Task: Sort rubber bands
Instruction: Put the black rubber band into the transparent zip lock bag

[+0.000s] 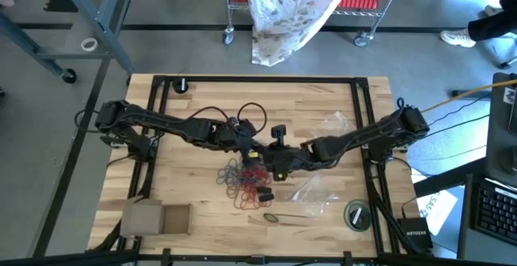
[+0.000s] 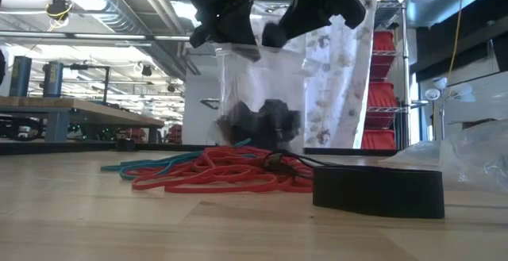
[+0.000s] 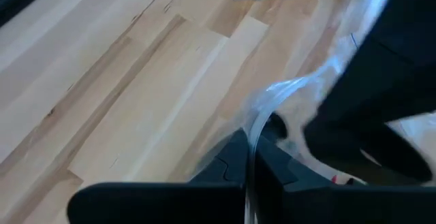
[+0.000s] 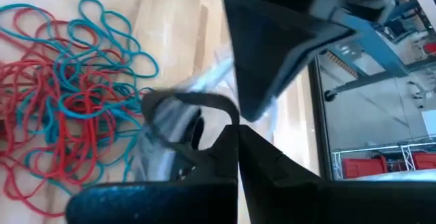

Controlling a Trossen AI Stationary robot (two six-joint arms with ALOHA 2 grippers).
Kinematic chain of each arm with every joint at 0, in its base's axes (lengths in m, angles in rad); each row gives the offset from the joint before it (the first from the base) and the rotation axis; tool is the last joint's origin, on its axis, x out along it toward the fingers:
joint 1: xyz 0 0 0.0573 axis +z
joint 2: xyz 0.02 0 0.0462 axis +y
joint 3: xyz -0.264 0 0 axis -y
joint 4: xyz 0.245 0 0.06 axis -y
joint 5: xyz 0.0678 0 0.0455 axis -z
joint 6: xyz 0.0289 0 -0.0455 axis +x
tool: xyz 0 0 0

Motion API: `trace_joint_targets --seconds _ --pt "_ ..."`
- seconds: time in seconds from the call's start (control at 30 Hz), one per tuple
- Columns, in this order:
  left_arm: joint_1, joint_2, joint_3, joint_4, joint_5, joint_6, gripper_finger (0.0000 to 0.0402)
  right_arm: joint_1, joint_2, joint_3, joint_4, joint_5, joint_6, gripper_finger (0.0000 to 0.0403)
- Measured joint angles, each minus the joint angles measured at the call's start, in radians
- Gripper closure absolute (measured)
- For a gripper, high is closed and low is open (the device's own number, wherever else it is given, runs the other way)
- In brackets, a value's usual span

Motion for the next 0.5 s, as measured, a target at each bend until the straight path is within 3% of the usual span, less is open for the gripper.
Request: trace_joint_targets --seconds 0.23,0.37,0.5 --pt "-0.015 0.0 0.0 0.003 0.002 0.018 0.0401 -0.046 0.0 0.0 -0.026 -0.058 0.004 0.04" --pt "-0.016 0.0 0.0 0.003 0.002 0.018 0.0401 -0.066 0.0 0.0 -0.041 -0.028 0.01 0.04" --pt "-0.018 0.0 0.0 0.018 0.006 0.016 0.0401 -0.07 0.011 0.0 0.001 -0.107 0.026 0.04"
